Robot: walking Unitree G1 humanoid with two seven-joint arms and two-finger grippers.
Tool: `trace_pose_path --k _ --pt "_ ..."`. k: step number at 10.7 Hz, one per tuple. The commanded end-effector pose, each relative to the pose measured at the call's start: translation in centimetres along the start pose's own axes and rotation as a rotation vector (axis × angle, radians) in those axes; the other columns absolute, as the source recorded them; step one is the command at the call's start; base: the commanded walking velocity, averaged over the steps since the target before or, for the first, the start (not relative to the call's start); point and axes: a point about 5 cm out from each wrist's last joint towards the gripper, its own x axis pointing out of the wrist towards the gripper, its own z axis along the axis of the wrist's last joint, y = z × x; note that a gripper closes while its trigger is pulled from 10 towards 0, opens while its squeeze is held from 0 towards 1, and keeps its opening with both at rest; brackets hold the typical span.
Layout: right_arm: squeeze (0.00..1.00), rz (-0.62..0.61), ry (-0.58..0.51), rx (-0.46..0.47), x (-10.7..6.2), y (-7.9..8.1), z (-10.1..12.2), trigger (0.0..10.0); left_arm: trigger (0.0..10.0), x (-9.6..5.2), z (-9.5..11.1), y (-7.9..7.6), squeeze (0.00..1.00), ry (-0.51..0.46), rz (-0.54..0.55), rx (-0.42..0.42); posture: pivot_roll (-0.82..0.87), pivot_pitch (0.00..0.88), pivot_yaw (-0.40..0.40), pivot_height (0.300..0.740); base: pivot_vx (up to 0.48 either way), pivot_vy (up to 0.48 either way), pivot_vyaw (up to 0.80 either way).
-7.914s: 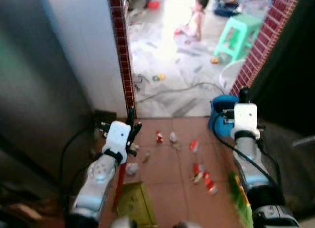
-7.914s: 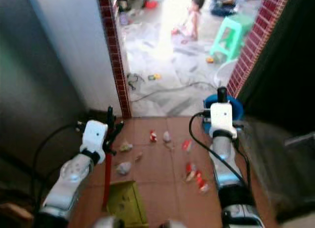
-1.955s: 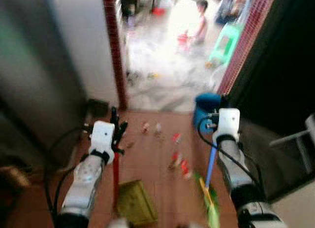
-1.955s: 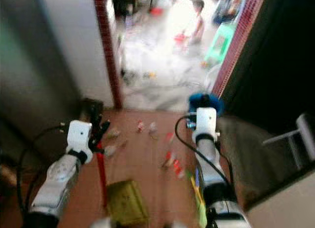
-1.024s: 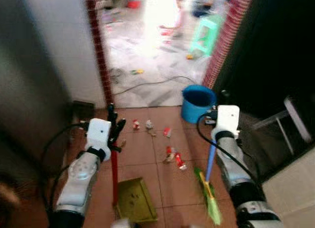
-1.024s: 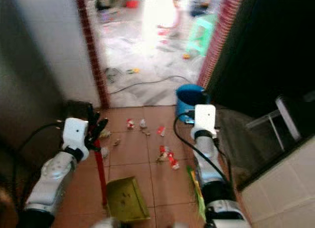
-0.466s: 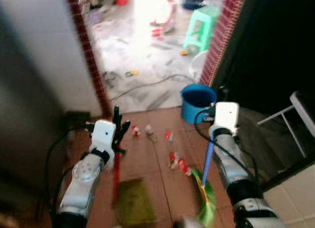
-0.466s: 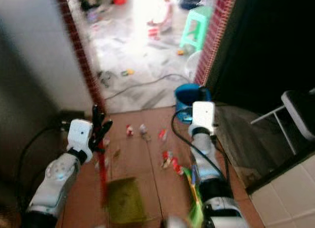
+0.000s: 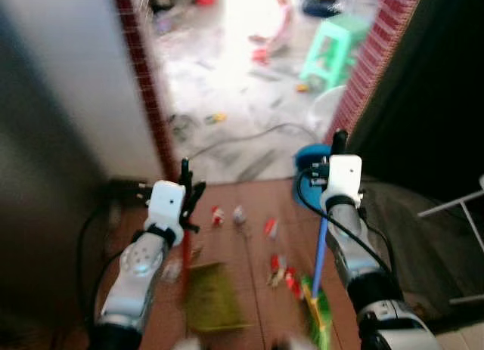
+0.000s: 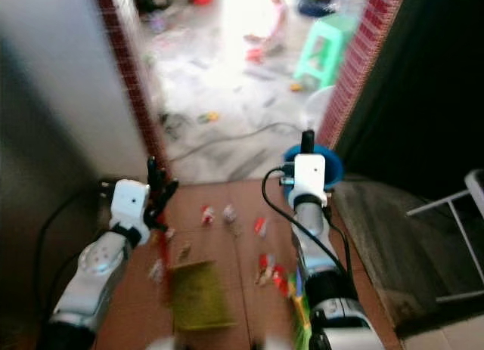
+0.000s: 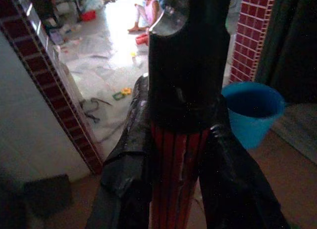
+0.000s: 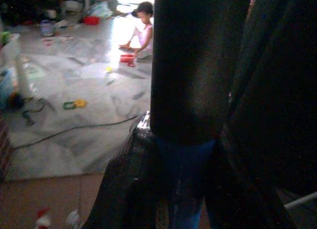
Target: Sweep floor
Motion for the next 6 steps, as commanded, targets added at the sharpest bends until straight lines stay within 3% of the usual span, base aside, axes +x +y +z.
trace_pose_path --k 1,3,6 --pt "0.0 -0.025 -0.029 -0.023 0.3 -1.0 0.5 10.0 10.0 0.2 1.1 -0.2 0.0 -0.062 0.012 -0.027 0.02 0.0 0.002 0.74 0.0 0.0 0.0" --pt "0.0 -0.028 -0.041 -0.073 0.5 -1.0 0.5 10.0 10.0 0.7 0.7 -0.7 0.0 -0.045 0.001 -0.021 0.02 0.0 -0.014 0.74 0.0 0.0 0.0" --pt "0.0 -0.012 -0.049 -0.084 0.7 -0.8 0.6 10.0 10.0 1.5 -0.2 -1.7 0.0 -0.008 -0.062 0.074 0.01 0.0 -0.019 0.74 0.0 0.0 0.0"
